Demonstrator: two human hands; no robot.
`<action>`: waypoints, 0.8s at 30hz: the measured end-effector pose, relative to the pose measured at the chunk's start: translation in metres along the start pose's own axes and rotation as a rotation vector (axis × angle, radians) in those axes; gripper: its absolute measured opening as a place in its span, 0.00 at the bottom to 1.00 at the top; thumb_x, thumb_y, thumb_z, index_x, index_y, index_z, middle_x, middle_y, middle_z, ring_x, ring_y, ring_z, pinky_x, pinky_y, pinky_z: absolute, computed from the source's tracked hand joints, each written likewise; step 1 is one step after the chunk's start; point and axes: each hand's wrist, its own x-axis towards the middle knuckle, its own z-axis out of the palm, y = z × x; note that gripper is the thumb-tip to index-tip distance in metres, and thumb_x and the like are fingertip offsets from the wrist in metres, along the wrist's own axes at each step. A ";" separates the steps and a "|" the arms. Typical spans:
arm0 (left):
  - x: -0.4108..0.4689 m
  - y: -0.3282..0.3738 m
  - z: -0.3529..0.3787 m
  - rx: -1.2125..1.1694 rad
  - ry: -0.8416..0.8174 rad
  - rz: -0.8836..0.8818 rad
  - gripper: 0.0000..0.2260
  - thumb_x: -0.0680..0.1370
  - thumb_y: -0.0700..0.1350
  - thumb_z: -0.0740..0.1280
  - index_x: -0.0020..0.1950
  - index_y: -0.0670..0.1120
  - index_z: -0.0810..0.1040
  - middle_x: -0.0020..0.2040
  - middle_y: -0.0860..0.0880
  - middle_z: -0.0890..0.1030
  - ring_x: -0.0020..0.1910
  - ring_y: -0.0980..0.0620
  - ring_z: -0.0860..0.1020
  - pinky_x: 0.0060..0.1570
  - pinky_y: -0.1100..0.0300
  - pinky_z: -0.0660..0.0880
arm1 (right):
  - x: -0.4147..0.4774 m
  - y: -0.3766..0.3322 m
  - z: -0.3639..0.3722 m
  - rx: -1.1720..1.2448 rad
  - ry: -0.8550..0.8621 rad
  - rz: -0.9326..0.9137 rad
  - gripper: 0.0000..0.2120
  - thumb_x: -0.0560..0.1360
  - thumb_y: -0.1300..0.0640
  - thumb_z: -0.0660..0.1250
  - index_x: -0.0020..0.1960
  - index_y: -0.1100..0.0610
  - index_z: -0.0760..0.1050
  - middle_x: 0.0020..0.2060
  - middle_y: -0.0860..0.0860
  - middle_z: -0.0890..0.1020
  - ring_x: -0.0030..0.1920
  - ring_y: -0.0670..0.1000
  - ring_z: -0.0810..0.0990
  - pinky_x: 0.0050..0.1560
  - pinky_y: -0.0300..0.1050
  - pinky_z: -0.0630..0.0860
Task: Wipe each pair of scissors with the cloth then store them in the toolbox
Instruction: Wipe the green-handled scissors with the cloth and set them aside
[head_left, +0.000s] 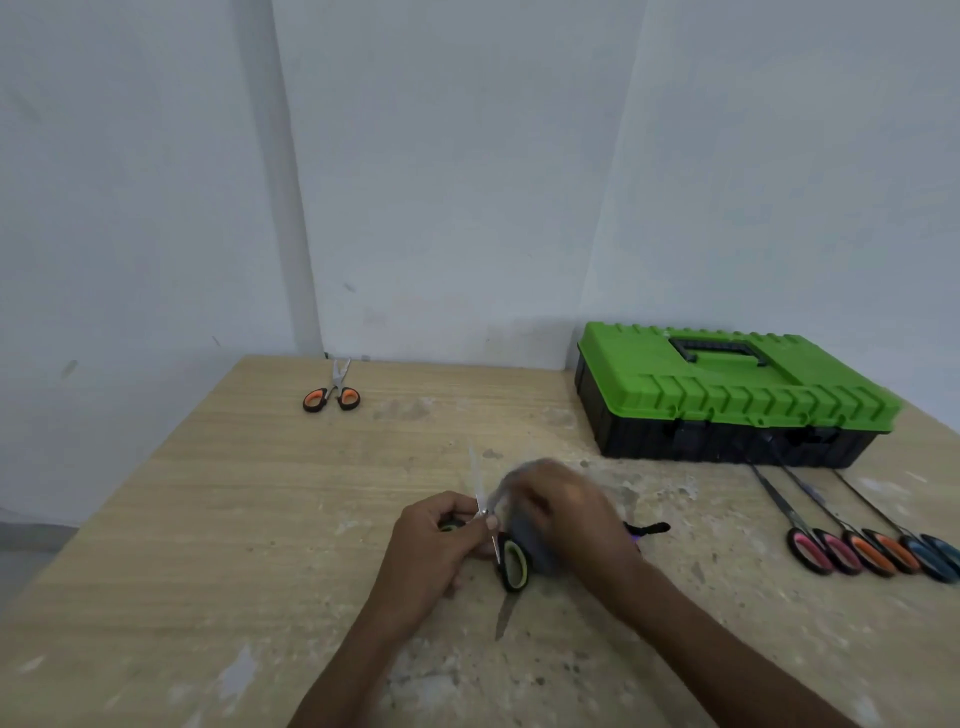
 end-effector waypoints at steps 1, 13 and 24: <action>-0.001 -0.002 0.000 -0.013 0.007 0.003 0.05 0.77 0.42 0.75 0.46 0.40 0.84 0.38 0.44 0.86 0.32 0.53 0.84 0.20 0.65 0.67 | 0.003 0.013 -0.004 -0.014 0.043 0.096 0.04 0.77 0.61 0.67 0.46 0.54 0.79 0.43 0.51 0.79 0.46 0.53 0.79 0.44 0.46 0.73; 0.004 -0.002 0.000 -0.158 0.041 0.006 0.04 0.79 0.42 0.71 0.52 0.43 0.83 0.46 0.39 0.85 0.39 0.47 0.84 0.39 0.58 0.81 | -0.029 -0.036 -0.002 -0.119 0.216 0.067 0.14 0.78 0.49 0.62 0.60 0.51 0.79 0.53 0.48 0.81 0.55 0.52 0.76 0.55 0.49 0.72; 0.002 0.004 0.001 -0.316 -0.079 -0.017 0.11 0.84 0.44 0.63 0.60 0.48 0.84 0.57 0.50 0.86 0.59 0.52 0.83 0.61 0.55 0.79 | -0.035 -0.046 0.021 0.394 0.113 0.363 0.06 0.77 0.43 0.63 0.53 0.35 0.74 0.39 0.42 0.78 0.51 0.54 0.72 0.47 0.45 0.68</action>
